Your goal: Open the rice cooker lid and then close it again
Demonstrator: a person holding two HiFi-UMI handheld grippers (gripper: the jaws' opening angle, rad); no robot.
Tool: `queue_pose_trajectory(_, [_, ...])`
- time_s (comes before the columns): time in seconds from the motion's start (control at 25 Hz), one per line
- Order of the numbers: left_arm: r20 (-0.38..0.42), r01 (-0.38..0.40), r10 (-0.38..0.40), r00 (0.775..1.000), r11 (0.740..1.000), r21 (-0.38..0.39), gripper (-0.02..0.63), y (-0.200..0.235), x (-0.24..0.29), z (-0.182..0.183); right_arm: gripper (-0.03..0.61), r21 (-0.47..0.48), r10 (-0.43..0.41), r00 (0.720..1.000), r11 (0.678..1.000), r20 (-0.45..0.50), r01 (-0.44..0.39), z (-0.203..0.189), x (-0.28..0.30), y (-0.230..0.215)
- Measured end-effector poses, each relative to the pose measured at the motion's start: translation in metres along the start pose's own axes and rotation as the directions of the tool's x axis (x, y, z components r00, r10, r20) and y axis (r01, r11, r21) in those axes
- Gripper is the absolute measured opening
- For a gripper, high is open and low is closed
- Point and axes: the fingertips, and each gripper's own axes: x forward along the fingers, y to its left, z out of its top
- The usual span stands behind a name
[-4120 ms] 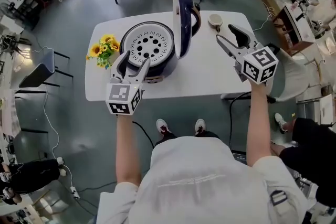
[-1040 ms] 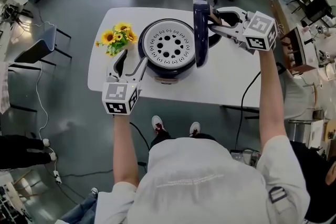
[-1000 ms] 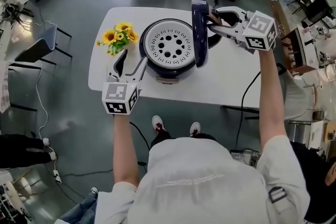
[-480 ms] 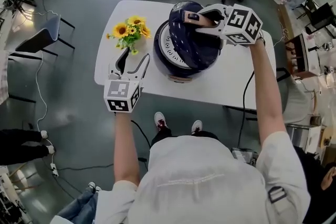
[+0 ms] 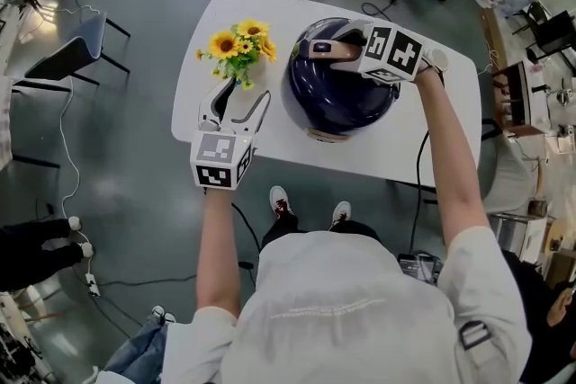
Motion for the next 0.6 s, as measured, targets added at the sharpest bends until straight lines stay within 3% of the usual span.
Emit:
queue_pose_trajectory(0.28, [-0.021,0.025,-0.025,0.999,1.0,-0.006,0.296,0.01,0.003,-0.011,0.204,-0.009,0.018,0.997,1.0,-0.082,-0.019,-0.006,0.027,0.003])
queue_pose_trajectory(0.6, [-0.034,0.049,-0.049,0.998,0.999,-0.001,0.296,0.009,0.012,-0.016,0.21,0.0,-0.002,0.999,1.0,-0.038,0.002,-0.009,0.029,0.002])
